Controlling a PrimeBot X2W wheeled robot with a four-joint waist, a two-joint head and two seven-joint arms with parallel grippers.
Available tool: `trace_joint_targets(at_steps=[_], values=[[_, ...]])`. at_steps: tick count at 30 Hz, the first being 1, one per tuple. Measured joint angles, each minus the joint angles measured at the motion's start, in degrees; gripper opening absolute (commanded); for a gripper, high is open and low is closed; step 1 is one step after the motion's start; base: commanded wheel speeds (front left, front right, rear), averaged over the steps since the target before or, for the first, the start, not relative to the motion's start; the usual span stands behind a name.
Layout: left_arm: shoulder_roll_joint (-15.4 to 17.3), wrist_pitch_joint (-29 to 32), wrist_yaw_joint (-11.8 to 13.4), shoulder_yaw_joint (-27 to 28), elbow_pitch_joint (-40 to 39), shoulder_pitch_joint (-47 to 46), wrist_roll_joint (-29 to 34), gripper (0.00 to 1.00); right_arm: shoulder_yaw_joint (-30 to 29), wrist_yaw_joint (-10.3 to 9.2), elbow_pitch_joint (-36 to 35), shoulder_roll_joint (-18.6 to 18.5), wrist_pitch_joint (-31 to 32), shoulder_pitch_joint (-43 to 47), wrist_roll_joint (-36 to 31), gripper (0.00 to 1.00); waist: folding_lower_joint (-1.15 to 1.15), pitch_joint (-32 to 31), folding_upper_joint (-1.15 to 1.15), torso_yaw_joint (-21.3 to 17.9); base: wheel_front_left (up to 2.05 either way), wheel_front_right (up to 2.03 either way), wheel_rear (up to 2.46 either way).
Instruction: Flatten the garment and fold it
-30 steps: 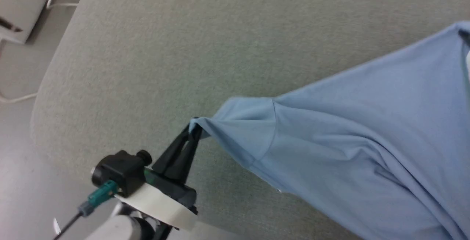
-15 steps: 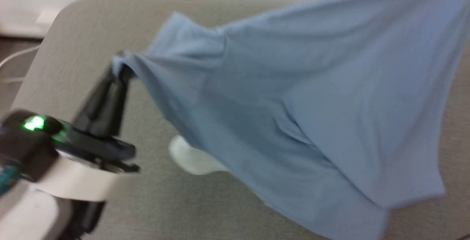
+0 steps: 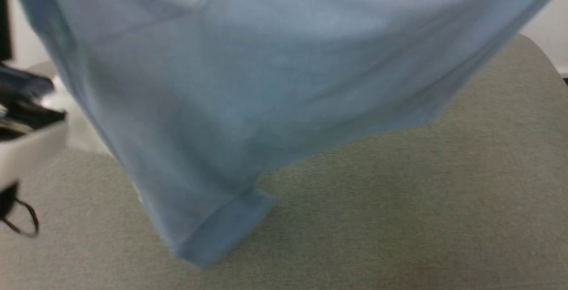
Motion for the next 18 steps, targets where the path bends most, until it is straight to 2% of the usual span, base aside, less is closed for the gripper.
trace_joint_targets(at_steps=[5,8,12,18], values=[[1.41,1.85,-0.1,1.93,0.67,-8.16,0.02,0.0,-2.04,0.0,-1.76,0.12,0.48,-1.86,-0.66,0.0,0.0,0.85,0.0,-2.08,0.0,0.0,0.0],[1.78,2.94,-1.15,2.59,2.59,-13.26,-0.11,0.0,-3.02,0.0,-1.76,0.49,0.49,-4.11,-0.73,0.0,0.01,2.4,0.0,-2.69,0.0,0.0,0.0],[2.9,4.71,-4.38,1.86,6.22,-20.53,-0.05,0.0,-4.48,0.0,-0.19,2.08,0.44,-8.67,-1.08,0.0,0.02,5.48,0.0,-3.17,0.0,0.0,0.0],[1.7,5.77,-9.29,-1.4,15.99,-33.06,0.91,0.0,-2.76,0.0,4.92,2.18,-1.32,-18.14,-2.93,0.0,0.02,11.53,0.0,-3.64,0.0,0.0,0.0]])
